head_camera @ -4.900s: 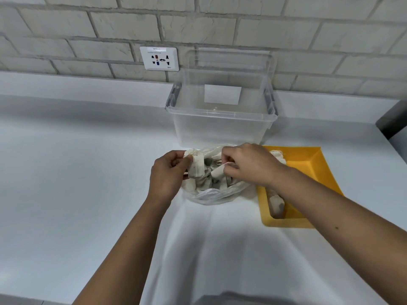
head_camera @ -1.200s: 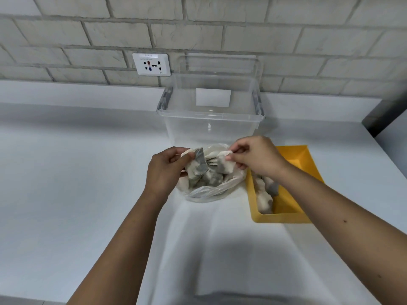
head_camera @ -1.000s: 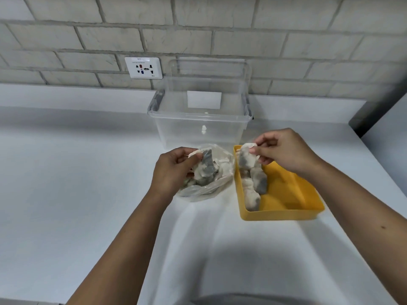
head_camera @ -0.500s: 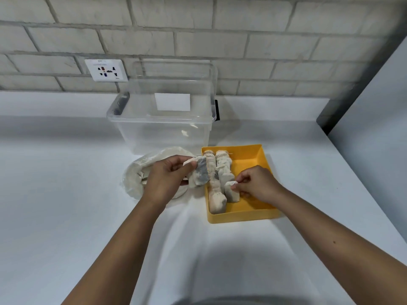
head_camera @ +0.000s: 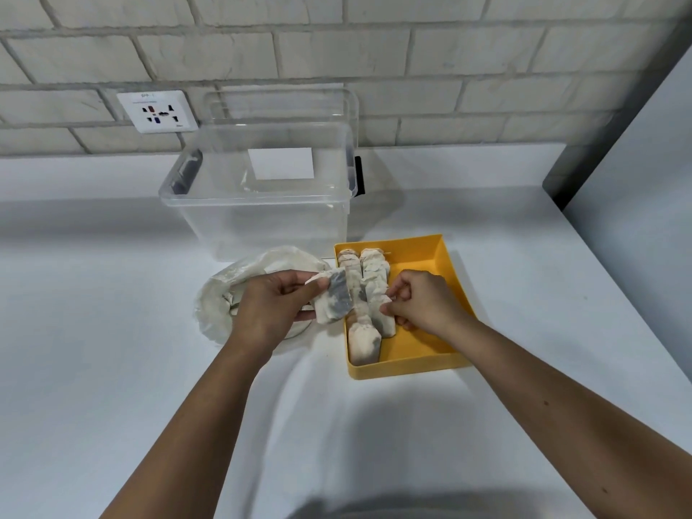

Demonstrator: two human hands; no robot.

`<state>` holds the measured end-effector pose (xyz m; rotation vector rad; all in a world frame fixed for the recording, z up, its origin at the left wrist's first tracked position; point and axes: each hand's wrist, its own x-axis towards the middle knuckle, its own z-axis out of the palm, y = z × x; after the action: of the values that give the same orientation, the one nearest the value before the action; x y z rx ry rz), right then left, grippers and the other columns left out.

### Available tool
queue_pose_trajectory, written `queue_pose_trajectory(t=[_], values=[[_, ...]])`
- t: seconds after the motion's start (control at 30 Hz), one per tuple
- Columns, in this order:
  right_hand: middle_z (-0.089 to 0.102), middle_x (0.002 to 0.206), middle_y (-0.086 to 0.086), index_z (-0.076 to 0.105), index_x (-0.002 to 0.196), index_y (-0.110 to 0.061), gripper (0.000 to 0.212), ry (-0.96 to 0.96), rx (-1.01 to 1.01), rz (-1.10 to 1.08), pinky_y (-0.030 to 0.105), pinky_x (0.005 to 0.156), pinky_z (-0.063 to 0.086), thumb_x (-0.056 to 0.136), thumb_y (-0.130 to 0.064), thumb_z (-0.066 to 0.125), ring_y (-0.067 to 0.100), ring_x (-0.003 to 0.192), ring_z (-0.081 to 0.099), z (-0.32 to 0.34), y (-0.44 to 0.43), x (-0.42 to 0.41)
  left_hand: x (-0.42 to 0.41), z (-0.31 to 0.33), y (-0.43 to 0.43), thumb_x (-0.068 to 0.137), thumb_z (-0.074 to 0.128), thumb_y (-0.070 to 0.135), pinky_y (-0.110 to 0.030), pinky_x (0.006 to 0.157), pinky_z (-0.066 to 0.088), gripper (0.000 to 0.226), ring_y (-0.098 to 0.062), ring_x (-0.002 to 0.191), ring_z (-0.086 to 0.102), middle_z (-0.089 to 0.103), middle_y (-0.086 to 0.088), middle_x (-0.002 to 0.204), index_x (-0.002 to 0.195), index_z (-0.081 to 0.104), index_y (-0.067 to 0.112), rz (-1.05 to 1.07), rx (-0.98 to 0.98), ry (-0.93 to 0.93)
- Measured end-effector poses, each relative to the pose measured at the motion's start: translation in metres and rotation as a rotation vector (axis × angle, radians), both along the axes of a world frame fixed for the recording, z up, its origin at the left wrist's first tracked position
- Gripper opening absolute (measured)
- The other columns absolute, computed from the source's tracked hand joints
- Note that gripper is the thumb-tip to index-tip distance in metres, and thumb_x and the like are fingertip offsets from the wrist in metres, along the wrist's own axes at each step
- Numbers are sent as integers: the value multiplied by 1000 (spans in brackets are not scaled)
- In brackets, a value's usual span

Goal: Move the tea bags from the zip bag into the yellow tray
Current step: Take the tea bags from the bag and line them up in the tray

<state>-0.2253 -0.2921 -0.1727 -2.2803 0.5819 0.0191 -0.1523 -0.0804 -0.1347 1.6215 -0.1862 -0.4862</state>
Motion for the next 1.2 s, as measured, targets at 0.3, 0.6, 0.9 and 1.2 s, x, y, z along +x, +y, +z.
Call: queue_pose_trajectory(t=[0.3,0.6,0.9,1.2], values=[[67,79,-10,75,95,-26,18,-349,127,62,17,65,48,79,-35,77,-2,62,55,47,18,-11,-7,0,-19,87,73,10,-21,58,57,3,-12,66,72,76,-2,73,84,74,8,-79,-25,68],[71,78,-13,76,89,-24,12,-416,141,32,34,69,59,78,-28,79,9,64,66,52,12,-18,-6,-7,-22,84,75,12,-24,64,60,5,-11,70,70,76,-6,78,87,76,8,-109,-6,63],[72,71,-10,78,85,-16,9,-438,149,-2,27,60,58,79,-22,79,8,53,66,54,13,-21,-7,-6,-25,90,70,11,-27,70,62,8,-16,78,74,78,-8,85,93,77,10,-151,-4,49],[72,67,9,71,85,-7,6,-220,239,36,33,61,59,85,-13,72,22,59,70,47,-21,-33,0,-5,-16,91,69,11,-22,63,59,8,-9,68,71,76,0,73,95,75,8,-25,-5,39]])
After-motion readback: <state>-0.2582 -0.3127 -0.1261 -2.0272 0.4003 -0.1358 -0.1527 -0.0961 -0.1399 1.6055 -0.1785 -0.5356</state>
